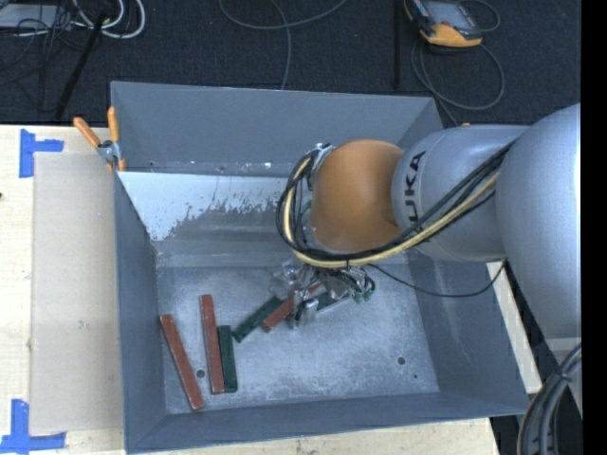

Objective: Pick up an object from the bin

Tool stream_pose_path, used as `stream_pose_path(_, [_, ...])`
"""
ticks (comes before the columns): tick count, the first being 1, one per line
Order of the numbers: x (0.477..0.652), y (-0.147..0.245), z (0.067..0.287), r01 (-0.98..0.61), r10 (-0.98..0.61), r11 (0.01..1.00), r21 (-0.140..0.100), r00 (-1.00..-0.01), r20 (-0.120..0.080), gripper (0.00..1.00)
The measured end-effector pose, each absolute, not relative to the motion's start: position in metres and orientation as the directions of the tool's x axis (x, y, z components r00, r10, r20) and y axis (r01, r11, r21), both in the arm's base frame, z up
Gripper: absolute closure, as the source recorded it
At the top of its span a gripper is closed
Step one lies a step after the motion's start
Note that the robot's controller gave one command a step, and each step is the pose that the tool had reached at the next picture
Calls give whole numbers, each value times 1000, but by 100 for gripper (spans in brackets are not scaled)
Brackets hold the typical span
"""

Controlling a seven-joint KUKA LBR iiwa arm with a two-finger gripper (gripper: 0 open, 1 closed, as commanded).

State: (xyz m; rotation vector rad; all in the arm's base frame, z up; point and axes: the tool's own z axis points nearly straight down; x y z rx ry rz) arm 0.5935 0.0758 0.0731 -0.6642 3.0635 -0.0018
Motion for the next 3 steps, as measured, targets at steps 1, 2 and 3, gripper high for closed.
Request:
stream_pose_path(1, [549,11,76,-756,-756,654,-3,-654,-6,100])
stream_pose_path(2, [547,11,73,-755,-755,656,1,-656,-1,0])
stream_pose_path(3, [548,10,75,-754,-754,657,-1,-657,-2,100])
